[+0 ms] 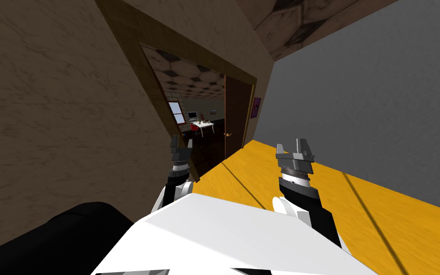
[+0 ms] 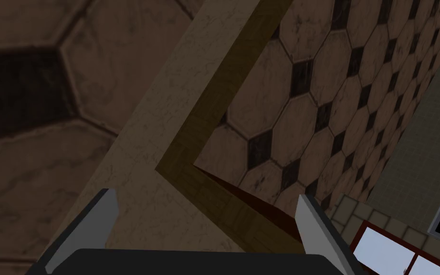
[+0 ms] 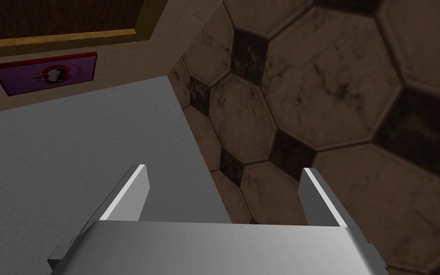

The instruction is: Push the door open

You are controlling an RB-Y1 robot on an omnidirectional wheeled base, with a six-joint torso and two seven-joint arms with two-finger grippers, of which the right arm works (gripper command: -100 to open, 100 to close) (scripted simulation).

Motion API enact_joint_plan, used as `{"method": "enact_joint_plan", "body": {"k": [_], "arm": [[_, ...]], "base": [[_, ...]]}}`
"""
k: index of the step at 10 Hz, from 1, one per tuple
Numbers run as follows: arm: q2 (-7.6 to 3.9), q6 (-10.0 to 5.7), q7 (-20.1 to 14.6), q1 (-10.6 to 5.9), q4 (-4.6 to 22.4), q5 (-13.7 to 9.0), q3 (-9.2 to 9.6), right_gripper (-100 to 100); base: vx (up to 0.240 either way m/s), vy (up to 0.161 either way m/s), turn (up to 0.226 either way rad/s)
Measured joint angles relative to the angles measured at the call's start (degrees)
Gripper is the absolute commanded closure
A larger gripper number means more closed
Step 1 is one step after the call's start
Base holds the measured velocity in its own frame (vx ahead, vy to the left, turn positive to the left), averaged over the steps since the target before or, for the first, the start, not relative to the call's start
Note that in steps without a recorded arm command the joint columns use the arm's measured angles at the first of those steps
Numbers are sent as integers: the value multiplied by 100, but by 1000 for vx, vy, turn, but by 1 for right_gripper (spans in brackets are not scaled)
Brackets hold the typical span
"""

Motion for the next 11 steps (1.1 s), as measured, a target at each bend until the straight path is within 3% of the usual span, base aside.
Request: {"method": "enact_joint_plan", "body": {"k": [6,11], "arm": [[-269,-131,-41,-327,749,10,430,-100],[-433,-283,-89,-443,1239,11,771,-100]], "base": [[196,-39,-16],[123,-12,-16]]}}
